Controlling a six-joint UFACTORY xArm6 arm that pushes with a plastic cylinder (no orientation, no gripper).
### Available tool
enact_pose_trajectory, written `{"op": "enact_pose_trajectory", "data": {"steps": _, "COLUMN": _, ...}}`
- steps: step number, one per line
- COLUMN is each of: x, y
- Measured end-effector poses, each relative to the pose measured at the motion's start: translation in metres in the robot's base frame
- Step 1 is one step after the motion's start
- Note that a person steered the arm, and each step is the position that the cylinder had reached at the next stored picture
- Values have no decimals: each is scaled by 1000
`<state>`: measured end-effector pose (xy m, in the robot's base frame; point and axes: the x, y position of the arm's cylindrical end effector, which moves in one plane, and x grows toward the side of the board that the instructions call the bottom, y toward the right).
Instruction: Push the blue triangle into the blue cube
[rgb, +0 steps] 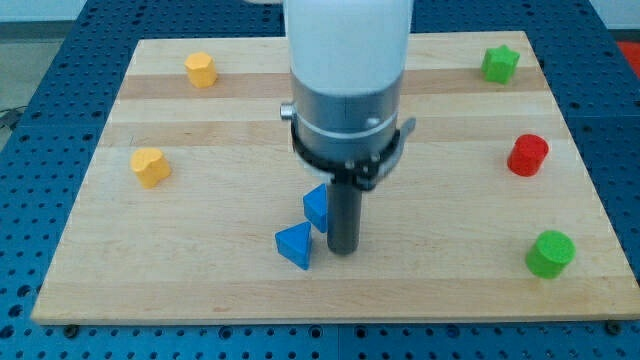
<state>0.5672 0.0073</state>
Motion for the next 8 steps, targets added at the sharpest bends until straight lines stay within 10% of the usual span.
{"op": "enact_pose_trajectory", "data": {"steps": 2, "x": 45, "y": -44}}
{"op": "enact_pose_trajectory", "data": {"steps": 8, "x": -55, "y": -11}}
